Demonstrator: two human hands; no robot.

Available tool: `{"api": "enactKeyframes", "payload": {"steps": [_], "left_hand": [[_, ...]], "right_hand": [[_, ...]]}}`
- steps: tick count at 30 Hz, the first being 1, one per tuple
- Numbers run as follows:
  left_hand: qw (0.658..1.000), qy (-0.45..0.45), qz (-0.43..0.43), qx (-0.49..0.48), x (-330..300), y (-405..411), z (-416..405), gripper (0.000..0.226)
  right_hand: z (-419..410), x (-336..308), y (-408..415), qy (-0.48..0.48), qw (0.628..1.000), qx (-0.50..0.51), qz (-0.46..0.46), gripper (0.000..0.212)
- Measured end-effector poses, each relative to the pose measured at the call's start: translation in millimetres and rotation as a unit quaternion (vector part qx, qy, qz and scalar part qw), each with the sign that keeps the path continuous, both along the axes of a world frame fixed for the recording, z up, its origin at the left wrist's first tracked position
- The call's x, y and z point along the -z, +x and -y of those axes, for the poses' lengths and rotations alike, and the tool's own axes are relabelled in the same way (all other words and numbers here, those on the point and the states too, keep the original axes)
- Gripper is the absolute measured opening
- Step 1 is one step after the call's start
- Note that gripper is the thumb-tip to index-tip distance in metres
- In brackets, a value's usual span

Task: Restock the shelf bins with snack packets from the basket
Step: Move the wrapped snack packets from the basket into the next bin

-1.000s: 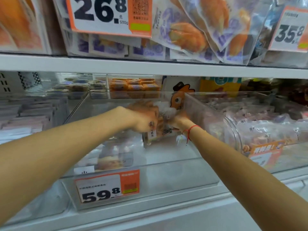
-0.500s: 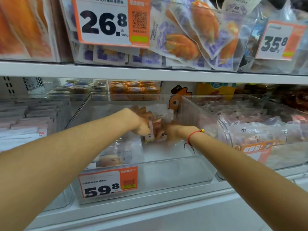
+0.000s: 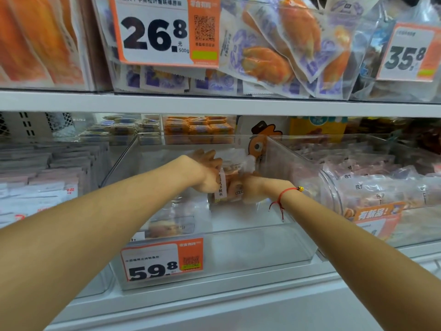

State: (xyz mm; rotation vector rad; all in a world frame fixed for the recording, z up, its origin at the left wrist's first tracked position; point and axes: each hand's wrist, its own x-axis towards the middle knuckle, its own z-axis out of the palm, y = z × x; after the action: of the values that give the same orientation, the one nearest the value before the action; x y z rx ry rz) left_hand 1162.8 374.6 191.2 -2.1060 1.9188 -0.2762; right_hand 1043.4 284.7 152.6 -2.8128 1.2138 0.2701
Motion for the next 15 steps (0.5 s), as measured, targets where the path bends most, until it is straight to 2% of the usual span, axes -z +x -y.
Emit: {"api": "enactKeyframes", "payload": {"steps": [3,9,12,15], "left_hand": [[1.0,0.008,-0.001,-0.017,-4,2,1,0.046],[0.999,0.024,0.017,-0.022,2,4,5,0.049],[0.999,0.033,-0.01,-0.029,2,8,7,0.051],[0.997,0.059,-0.038,-0.024,0,12,6,0.052]], "right_hand": [[0,-1,2,0.038,0.999,0.0,0.015,0.042],[-2,-5,3,0.069,0.997,-0.011,-0.027,0.06],[-6,-10,-1,0.077,0.995,-0.018,-0.061,0.062],[-12,-14,-6,0.083,0.995,-0.011,-0.045,0.062]]}}
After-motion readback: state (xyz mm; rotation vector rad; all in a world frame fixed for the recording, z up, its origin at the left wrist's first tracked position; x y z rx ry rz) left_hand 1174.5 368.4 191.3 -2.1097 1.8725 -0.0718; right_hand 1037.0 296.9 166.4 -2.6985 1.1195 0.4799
